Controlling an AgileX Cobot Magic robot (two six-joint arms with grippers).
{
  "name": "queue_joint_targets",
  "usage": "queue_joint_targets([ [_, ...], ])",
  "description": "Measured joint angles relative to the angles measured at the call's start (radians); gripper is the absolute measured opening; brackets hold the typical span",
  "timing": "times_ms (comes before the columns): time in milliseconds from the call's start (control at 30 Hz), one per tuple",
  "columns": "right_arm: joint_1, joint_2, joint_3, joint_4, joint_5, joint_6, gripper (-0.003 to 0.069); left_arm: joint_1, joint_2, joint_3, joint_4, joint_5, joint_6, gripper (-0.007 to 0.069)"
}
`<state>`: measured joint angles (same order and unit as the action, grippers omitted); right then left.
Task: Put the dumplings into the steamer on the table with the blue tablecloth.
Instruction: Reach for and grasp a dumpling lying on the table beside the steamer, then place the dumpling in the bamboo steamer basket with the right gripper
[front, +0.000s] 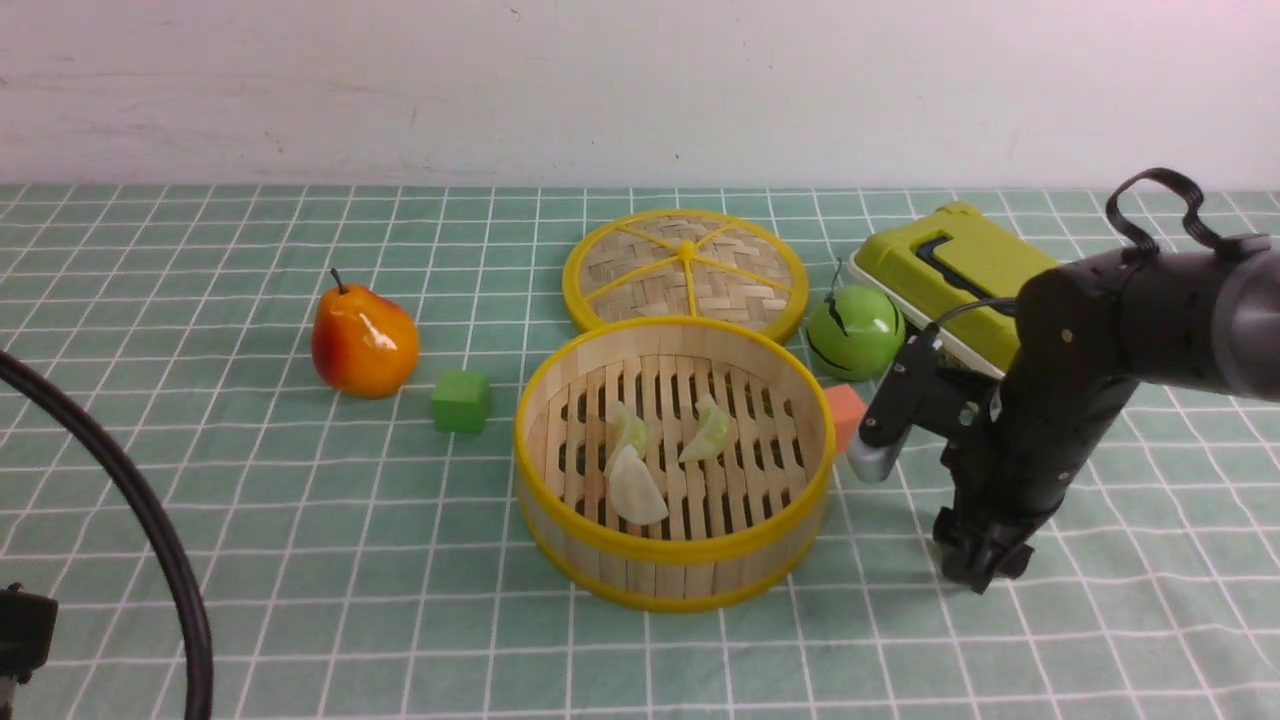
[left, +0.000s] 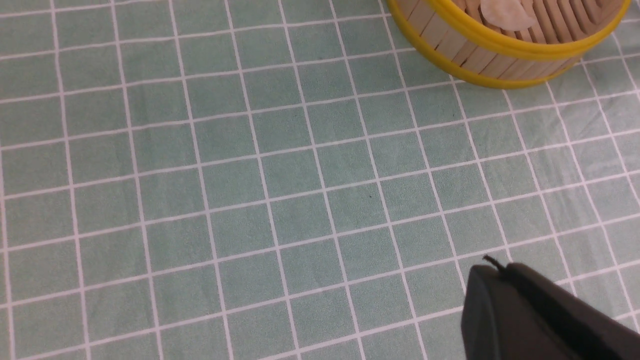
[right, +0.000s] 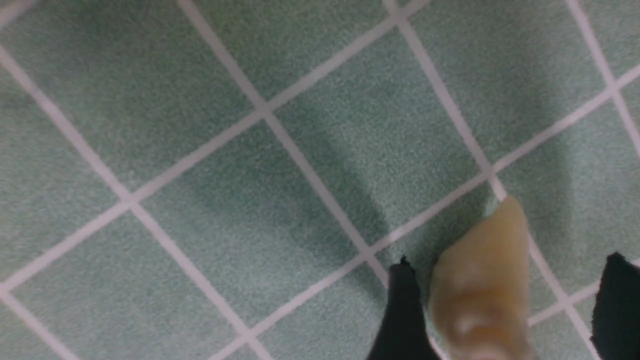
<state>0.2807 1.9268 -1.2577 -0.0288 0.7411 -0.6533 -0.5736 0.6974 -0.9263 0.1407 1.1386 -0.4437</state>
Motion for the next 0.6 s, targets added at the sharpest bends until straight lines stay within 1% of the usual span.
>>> queue_joint_targets([
  [33, 0.0, 0.01, 0.0, -0.007, -0.001, 0.0, 0.0386, 0.0, 0.0, 0.0, 0.0, 0.001, 0.0, -0.0011],
  [167, 0.0, 0.008, -0.003, -0.025, 0.0, 0.0, 0.0181, 0.0, 0.0, 0.0, -0.001, 0.003, 0.0, -0.0011],
  [367, 0.022, -0.041, -0.095, -0.02, 0.115, 0.044, 0.0195, 0.0, 0.0, 0.0, -0.001, 0.005, 0.009, -0.0009],
  [433, 0.064, -0.075, -0.177, 0.017, 0.179, 0.113, 0.0195, 0.0, 0.0, 0.0, -0.001, 0.005, 0.019, -0.0008],
  [467, 0.091, -0.085, -0.232, 0.058, 0.203, 0.153, 0.0195, 0.0, 0.0, 0.0, -0.001, 0.005, 0.022, -0.0006],
  [533, 0.12, -0.09, -0.267, 0.1, 0.218, 0.193, 0.0195, 0.0, 0.0, 0.0, -0.001, 0.005, 0.022, -0.0006],
  [567, 0.162, -0.087, -0.312, 0.154, 0.217, 0.232, 0.0195, 0.0, 0.0, 0.0, -0.001, 0.005, 0.023, -0.0004],
  [600, 0.179, -0.081, -0.325, 0.176, 0.21, 0.251, 0.0195, 0.0, 0.0, 0.0, -0.001, 0.005, 0.024, -0.0004],
])
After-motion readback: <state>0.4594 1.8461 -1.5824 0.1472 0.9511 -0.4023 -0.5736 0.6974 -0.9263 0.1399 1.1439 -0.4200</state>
